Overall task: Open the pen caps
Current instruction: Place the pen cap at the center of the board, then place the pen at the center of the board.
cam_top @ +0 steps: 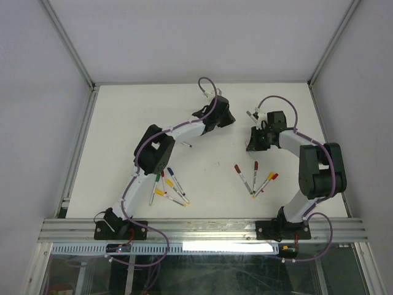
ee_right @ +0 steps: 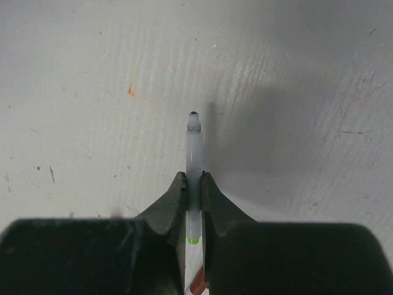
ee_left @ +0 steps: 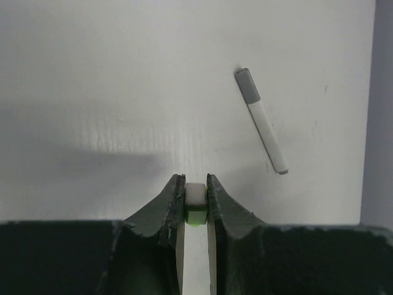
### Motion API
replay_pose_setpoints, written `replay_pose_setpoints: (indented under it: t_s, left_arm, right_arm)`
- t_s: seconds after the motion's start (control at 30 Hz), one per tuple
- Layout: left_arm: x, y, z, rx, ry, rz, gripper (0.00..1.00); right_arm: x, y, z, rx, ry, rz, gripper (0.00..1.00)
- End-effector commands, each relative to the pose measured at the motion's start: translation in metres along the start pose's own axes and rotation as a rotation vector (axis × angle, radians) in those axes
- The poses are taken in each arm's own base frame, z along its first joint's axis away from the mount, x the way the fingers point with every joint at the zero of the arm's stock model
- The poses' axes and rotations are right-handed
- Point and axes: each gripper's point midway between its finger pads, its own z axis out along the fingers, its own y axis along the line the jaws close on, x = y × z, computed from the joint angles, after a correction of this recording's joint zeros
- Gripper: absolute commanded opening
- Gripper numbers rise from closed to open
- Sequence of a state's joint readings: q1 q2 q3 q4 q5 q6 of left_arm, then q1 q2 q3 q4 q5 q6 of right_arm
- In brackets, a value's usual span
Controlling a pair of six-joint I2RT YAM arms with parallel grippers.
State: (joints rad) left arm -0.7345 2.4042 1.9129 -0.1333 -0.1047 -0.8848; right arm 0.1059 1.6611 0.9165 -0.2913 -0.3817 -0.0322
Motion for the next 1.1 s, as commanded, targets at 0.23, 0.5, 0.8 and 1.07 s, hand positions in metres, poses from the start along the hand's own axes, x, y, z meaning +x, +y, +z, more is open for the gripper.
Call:
replay_pose_setpoints:
  t_s: [0.23,0.5,0.8,1.07]
  left_arm:
    - [0.004,-0.005,0.022,-0.035,-0.011,-0.004,0.09]
    - [0.011,0.005,0.026,-0.058,0.003,-0.001,0.28]
    - [0.000,-0.003,0.019,-0.049,-0.021,0.004,0.31]
    - [-0.031,-0.032,-0.006,0.004,-0.074,0.060,0.38]
  right_arm:
    - [-0.022,-0.004,0.002,0.004,-0.039,-0.040,0.11]
    - [-0.015,-0.007,0.009,0.017,0.000,-0.050,0.13]
    - [-0.015,-0.010,0.008,0.037,0.005,-0.057,0.23]
    - [-0.020,-0.006,0.002,0.021,0.002,-0.082,0.32]
